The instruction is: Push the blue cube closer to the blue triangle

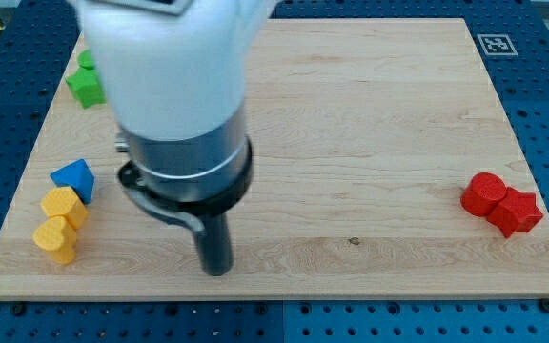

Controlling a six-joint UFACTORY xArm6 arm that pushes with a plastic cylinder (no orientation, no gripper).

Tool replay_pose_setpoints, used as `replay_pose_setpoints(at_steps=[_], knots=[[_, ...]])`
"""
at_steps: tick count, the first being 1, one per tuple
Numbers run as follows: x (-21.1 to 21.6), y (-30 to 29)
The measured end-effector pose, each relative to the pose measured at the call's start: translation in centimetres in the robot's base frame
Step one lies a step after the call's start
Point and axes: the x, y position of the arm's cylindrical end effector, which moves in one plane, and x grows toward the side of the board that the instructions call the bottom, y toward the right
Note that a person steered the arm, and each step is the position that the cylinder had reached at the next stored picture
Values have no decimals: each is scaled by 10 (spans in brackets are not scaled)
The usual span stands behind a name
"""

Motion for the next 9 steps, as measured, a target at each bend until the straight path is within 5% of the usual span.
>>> replay_pose_setpoints(at_steps=[1,4,6,7,9], knots=[[-5,-31],[-124,-82],[-31,-87],[-21,-52],[-101,0]])
